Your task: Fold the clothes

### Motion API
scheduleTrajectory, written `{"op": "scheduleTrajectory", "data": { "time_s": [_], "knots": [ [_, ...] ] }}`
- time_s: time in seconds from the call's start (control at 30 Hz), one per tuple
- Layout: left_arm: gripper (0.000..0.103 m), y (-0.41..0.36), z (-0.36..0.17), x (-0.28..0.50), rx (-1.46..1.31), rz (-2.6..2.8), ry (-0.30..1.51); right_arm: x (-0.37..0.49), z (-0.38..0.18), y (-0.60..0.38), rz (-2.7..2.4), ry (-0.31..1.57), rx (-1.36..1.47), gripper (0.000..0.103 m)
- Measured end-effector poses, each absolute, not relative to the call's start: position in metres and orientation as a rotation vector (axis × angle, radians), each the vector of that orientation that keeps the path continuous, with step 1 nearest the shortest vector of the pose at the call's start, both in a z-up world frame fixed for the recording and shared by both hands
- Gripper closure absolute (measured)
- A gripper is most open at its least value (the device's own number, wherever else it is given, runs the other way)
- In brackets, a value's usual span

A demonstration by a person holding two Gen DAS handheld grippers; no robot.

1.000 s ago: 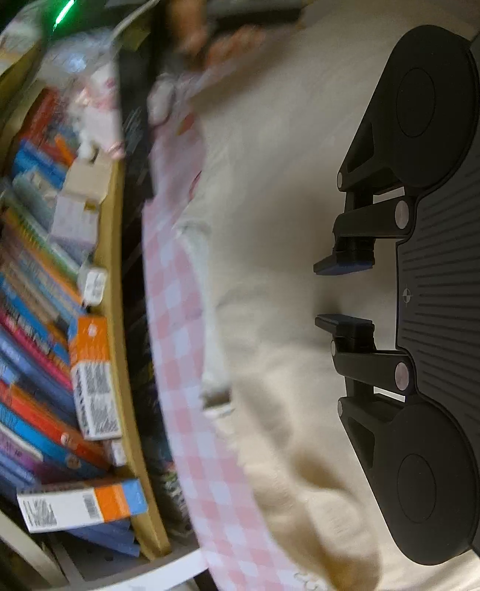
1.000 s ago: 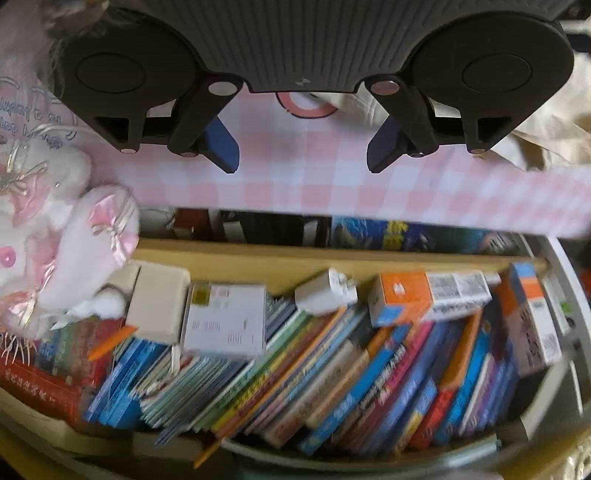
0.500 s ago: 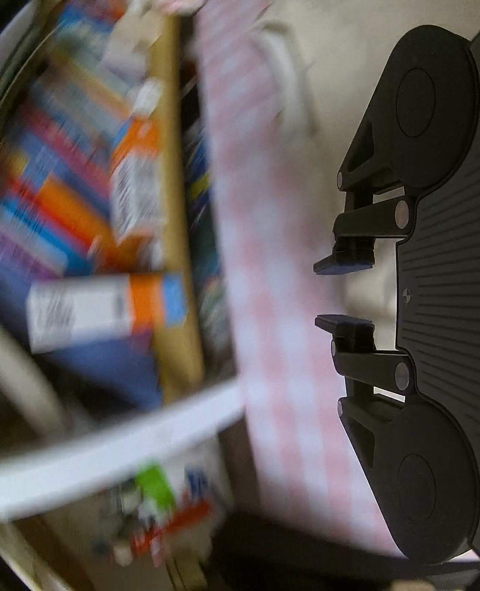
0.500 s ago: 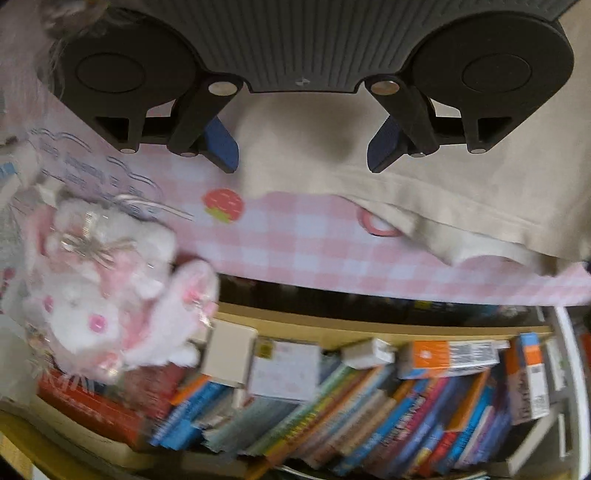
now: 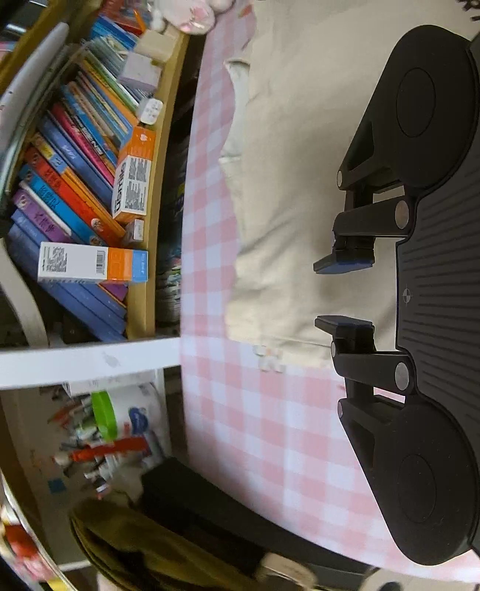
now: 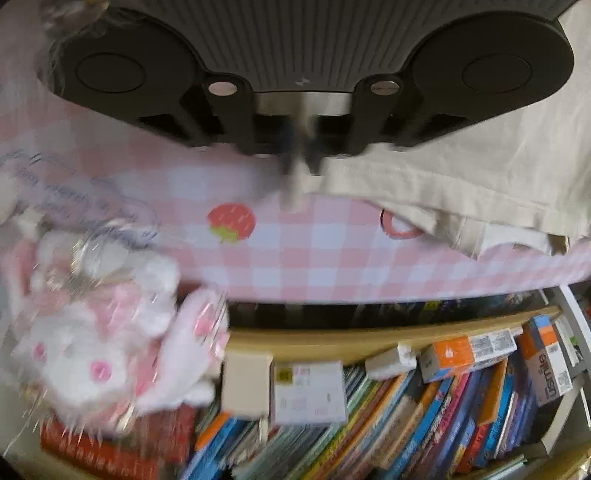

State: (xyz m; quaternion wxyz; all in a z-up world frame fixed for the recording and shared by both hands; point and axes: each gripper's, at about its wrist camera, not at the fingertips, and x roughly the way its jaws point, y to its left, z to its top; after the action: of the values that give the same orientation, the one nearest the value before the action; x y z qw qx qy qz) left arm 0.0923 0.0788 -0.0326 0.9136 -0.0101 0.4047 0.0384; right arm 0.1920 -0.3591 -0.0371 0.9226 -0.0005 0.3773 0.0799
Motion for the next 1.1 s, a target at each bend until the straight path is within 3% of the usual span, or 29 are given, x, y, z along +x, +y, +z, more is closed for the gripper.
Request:
{"op": "scheduleTrajectory", "data": {
  "time_s": [0.2, 0.3, 0.33, 0.4, 0.5, 0.57, 0.73, 0.8, 1.1],
  "knots": [
    [0.078, 0.089, -0.031, 0.072, -0.053, 0.122, 0.838, 0.191, -0.04, -0.356, 0.074, 0.767, -0.047, 0.098],
    [0.078, 0.095, -0.026, 0.066, -0.068, 0.134, 0.823, 0.191, -0.044, -0.354, 0.025, 0.771, -0.075, 0.071],
    [0.077, 0.096, -0.026, 0.064, -0.068, 0.137, 0.821, 0.192, -0.045, -0.353, 0.009, 0.772, -0.084, 0.053],
    [0.071, 0.098, -0.027, 0.059, -0.077, 0.141, 0.816, 0.184, -0.039, -0.355, -0.005, 0.749, -0.081, 0.048],
    [0.069, 0.099, -0.027, 0.049, -0.094, 0.137, 0.807, 0.161, -0.027, -0.353, 0.011, 0.719, -0.086, 0.025],
    [0.064, 0.097, -0.027, 0.042, -0.093, 0.128, 0.798, 0.144, -0.023, -0.347, 0.028, 0.701, -0.116, 0.02],
    [0.042, 0.085, -0.026, 0.021, -0.057, 0.105, 0.745, 0.098, -0.015, -0.328, 0.062, 0.646, -0.114, 0.001],
    [0.035, 0.084, -0.025, 0.012, -0.052, 0.104, 0.728, 0.08, -0.014, -0.316, 0.059, 0.603, -0.124, 0.0],
    [0.034, 0.1, -0.033, -0.036, -0.172, 0.05, 0.748, 0.011, -0.029, -0.27, -0.01, 0.61, -0.215, 0.0]
  ]
}}
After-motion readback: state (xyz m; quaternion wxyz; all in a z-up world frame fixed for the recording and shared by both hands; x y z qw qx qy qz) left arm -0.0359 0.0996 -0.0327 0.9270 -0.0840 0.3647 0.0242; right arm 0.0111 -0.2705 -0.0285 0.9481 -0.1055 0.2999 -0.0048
